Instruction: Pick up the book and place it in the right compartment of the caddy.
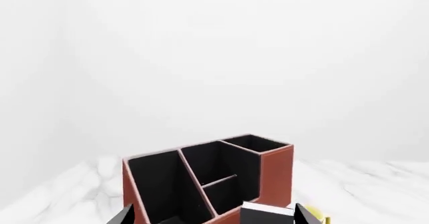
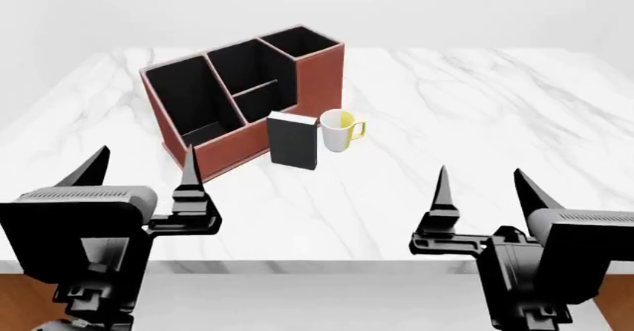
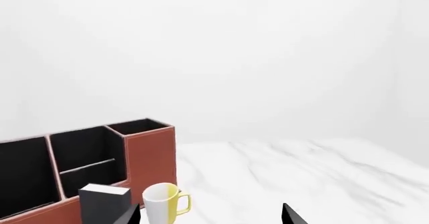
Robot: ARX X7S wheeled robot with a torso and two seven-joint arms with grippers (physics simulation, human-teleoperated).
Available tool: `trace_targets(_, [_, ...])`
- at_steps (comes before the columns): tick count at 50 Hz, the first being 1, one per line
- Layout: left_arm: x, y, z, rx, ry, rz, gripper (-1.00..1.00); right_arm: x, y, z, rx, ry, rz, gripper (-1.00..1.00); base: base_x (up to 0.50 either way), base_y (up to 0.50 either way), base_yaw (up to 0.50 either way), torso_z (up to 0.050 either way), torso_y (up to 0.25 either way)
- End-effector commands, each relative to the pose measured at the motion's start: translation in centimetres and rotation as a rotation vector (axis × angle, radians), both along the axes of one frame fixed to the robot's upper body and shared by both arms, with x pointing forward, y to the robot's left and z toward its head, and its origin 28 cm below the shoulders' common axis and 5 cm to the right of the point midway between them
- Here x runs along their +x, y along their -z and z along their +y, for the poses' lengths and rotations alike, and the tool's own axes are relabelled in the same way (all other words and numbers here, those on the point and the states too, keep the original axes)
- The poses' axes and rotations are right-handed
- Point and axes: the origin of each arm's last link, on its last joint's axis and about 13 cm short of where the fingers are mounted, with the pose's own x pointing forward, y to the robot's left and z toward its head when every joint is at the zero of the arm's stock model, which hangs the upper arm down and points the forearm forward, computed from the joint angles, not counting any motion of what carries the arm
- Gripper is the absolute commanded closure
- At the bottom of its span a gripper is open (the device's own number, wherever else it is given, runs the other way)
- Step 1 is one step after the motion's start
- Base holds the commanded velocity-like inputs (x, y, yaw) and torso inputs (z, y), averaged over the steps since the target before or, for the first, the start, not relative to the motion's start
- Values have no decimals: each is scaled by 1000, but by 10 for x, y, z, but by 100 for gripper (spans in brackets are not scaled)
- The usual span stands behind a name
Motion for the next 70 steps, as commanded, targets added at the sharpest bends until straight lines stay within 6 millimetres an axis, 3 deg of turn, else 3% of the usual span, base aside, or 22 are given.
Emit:
trace_targets(1, [-19, -15, -4, 24, 53, -19, -100, -14, -15, 2, -17, -19, -27, -100, 0, 0, 0, 0, 0])
trace_targets(13, [-21, -17, -3, 23, 54, -23, -100, -16, -18, 2, -1, -25, -41, -100, 23, 0, 0, 0, 0])
trace_targets(70, [-27, -23, -3, 23, 59, -45, -100, -18, -19, 3, -12, -40, -43, -100, 499, 0, 0, 0, 1])
